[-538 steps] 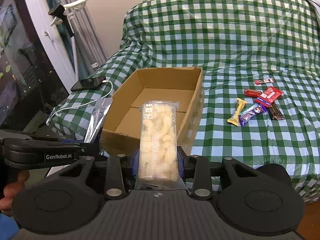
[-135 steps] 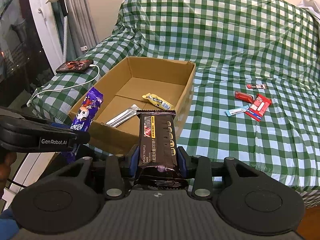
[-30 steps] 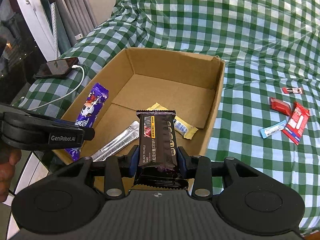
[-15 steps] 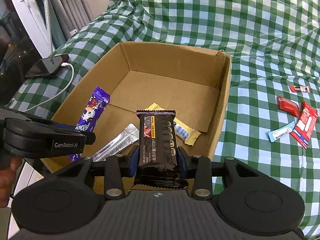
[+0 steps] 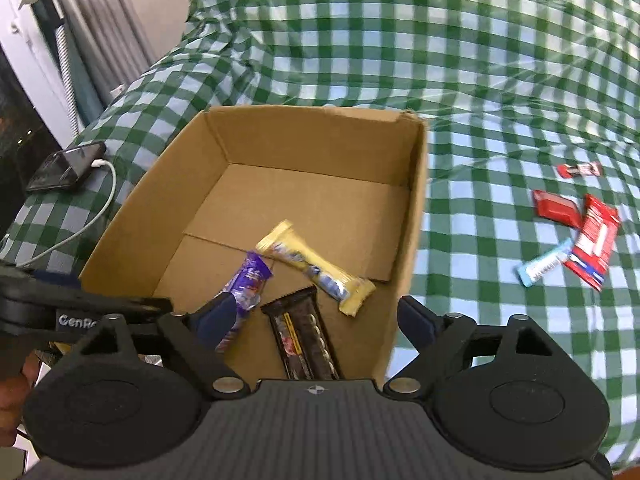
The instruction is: Organize snacks
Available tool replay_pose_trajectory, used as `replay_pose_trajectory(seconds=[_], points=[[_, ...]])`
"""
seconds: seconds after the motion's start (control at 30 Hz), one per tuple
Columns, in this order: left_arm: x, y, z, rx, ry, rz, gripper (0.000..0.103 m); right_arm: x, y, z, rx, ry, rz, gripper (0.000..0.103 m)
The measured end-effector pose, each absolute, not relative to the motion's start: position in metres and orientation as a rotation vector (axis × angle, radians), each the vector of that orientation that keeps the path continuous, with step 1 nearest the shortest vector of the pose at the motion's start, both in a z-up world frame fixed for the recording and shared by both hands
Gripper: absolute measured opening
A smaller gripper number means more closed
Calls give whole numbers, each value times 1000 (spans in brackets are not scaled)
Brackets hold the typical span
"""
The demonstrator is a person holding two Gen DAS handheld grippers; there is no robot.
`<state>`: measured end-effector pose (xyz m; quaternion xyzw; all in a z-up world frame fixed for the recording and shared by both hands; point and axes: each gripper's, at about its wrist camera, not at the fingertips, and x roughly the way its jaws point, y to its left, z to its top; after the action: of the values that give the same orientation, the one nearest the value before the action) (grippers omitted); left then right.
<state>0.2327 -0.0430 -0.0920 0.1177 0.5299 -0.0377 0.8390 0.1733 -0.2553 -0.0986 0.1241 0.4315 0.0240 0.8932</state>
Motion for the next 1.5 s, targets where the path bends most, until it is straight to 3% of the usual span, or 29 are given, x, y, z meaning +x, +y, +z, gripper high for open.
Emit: replay_pose_trajectory(seconds=[0.7,1.5], points=[[95,-49,-50,291,1022,-176,103,27,-255,-68,261,870,-16,96],[26,-64,-32,313,951,-203,103,-35,-274,-44,328,750,-62,98]])
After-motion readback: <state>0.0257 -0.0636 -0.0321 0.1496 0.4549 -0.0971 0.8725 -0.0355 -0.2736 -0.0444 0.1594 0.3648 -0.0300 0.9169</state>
